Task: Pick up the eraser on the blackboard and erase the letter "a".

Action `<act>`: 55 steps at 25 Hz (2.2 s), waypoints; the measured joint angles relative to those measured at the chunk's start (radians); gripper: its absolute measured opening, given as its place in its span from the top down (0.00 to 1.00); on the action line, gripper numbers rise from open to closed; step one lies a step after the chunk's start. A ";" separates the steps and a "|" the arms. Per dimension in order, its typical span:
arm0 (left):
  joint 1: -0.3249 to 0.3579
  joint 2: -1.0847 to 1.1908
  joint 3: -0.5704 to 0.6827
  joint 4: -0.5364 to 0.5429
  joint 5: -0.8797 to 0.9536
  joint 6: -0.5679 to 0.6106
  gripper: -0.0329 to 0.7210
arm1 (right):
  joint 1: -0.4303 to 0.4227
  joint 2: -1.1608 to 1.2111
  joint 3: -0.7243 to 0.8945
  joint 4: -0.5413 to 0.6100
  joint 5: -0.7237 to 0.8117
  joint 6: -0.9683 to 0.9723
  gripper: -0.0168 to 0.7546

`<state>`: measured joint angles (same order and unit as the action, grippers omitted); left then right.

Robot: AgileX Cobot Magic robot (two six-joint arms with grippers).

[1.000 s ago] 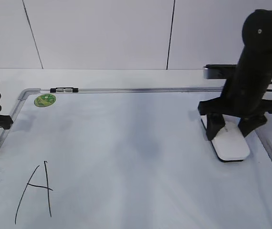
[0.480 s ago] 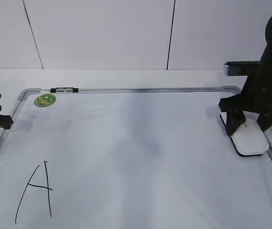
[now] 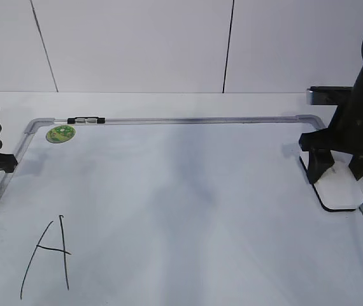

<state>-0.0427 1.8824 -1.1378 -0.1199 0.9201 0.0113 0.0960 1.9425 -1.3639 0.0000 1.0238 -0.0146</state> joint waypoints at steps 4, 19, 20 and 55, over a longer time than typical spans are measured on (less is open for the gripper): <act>0.000 0.000 0.000 0.000 0.000 0.000 0.93 | 0.000 0.000 0.000 -0.007 0.000 -0.006 0.29; 0.000 0.000 0.000 0.006 0.016 0.009 0.42 | 0.000 0.000 -0.014 -0.006 0.026 0.000 0.21; 0.000 0.000 0.000 0.006 0.019 0.009 0.36 | 0.000 0.000 -0.024 -0.006 0.039 0.000 0.21; 0.000 -0.903 0.041 0.000 0.320 0.023 0.57 | 0.000 -1.111 0.346 0.061 0.225 0.002 0.21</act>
<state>-0.0427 0.9799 -1.0965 -0.1204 1.2404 0.0346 0.0960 0.8310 -1.0182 0.0615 1.2491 -0.0126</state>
